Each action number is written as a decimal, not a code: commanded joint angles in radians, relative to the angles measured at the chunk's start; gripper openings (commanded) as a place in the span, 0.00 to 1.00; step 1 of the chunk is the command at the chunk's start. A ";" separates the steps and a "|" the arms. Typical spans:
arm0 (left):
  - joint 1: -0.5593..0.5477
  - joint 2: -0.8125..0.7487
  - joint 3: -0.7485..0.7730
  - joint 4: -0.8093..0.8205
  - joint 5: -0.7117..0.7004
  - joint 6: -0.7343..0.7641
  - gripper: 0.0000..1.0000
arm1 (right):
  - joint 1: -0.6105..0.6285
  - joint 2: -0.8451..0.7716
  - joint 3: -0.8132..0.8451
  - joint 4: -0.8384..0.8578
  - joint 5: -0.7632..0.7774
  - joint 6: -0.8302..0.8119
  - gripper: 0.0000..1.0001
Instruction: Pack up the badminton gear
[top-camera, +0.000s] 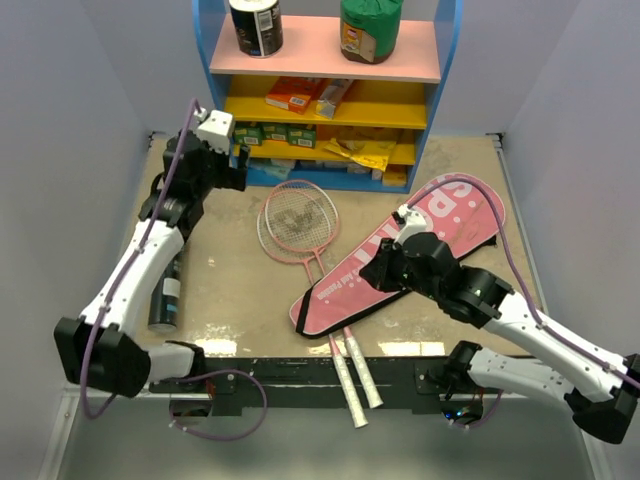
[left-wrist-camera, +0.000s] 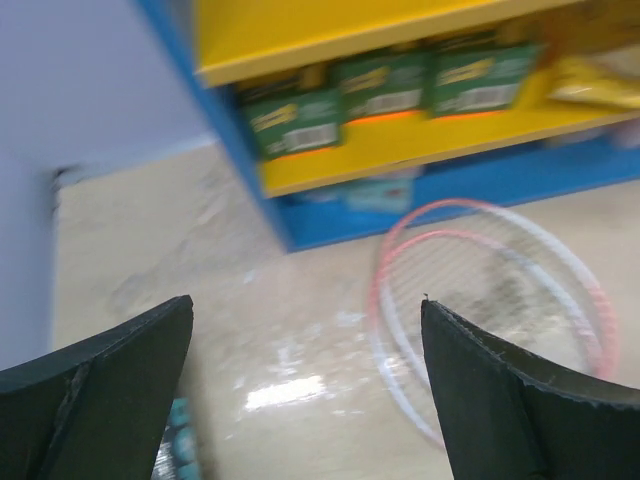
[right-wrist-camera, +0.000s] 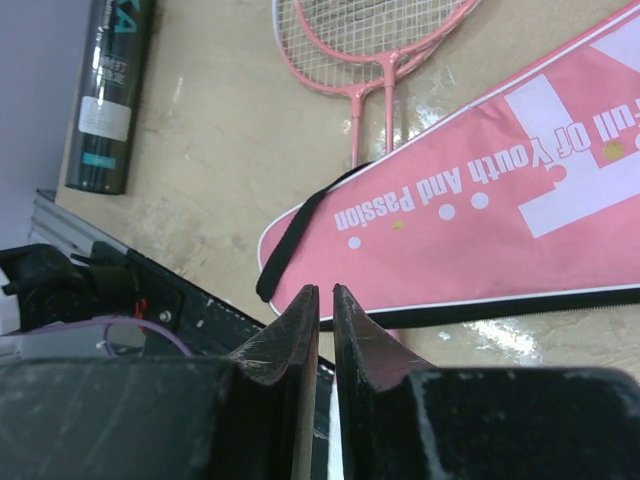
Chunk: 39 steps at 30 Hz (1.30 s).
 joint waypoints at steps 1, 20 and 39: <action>-0.124 -0.133 -0.049 0.054 0.119 -0.109 1.00 | 0.004 0.049 0.041 0.036 0.053 -0.028 0.18; -0.228 -0.247 -0.226 0.067 0.396 -0.174 1.00 | -0.325 0.279 0.046 0.136 0.087 0.010 0.41; -0.230 -0.287 -0.465 0.205 0.638 -0.292 1.00 | -0.436 0.394 -0.029 0.291 -0.232 -0.086 0.44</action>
